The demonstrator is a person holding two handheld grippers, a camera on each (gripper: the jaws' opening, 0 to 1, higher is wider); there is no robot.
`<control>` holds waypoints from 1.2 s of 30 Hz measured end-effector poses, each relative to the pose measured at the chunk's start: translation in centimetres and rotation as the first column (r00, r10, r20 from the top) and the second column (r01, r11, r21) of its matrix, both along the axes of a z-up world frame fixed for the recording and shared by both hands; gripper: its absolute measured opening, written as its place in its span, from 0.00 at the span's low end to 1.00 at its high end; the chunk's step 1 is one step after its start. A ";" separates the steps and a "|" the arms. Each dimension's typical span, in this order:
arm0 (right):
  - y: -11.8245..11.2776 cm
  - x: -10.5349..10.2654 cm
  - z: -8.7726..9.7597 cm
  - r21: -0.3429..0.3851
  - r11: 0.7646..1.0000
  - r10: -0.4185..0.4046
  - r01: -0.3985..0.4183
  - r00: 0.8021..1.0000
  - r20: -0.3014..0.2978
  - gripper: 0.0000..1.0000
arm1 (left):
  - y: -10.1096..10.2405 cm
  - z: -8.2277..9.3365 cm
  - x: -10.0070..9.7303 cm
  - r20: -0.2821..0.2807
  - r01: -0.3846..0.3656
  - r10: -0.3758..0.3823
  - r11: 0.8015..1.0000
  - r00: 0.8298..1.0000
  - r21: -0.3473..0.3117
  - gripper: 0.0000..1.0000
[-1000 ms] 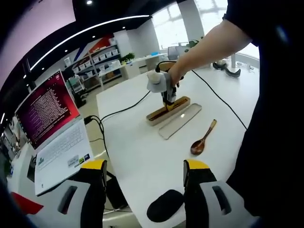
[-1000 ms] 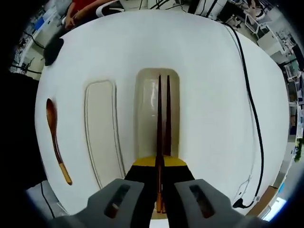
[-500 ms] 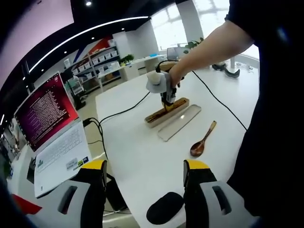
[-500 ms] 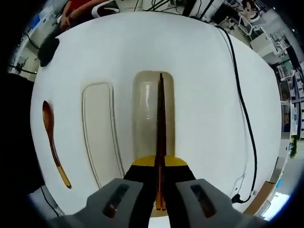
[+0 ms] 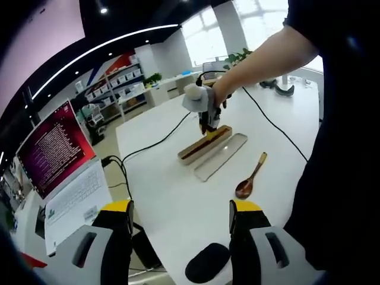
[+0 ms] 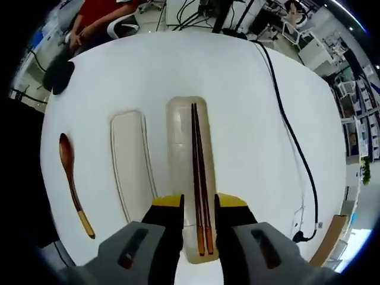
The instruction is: Arrange the utensils inside the cutlery case until each visible utensil rests in its matching compartment.
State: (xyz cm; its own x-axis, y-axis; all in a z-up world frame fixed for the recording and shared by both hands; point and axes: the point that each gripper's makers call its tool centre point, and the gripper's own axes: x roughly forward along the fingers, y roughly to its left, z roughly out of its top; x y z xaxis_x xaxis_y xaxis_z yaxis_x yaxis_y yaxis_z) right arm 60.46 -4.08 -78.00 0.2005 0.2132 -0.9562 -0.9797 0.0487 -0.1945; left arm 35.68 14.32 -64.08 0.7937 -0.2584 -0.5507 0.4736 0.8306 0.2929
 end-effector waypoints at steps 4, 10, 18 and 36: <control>-1.1 0.0 1.3 0.032 0.998 -0.057 0.056 0.998 0.024 0.29 | -0.1 0.3 0.0 0.010 0.011 -0.011 1.000 1.000 0.004 0.67; -3.1 -0.4 3.3 0.080 0.993 -0.095 0.091 0.994 0.057 0.39 | -0.5 0.7 0.3 0.024 0.029 -0.030 1.000 0.999 0.007 0.67; -6.4 -1.5 5.5 0.139 0.979 -0.159 0.147 0.983 0.086 0.50 | -0.8 1.3 0.5 0.040 0.058 -0.059 0.998 0.997 0.021 0.67; -9.0 -7.0 10.2 0.304 0.934 -0.230 0.190 0.967 0.105 0.67 | -2.9 1.6 2.6 0.035 0.144 -0.144 0.989 0.989 0.015 0.71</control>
State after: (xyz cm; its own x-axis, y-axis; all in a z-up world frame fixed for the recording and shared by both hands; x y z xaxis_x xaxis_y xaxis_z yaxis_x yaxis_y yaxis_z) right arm 53.51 -13.09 -67.78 0.3947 0.4151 -0.8197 -0.9059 0.3246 -0.2719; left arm 38.24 11.47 -62.45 0.7678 -0.3649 -0.5266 0.5772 0.7506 0.3216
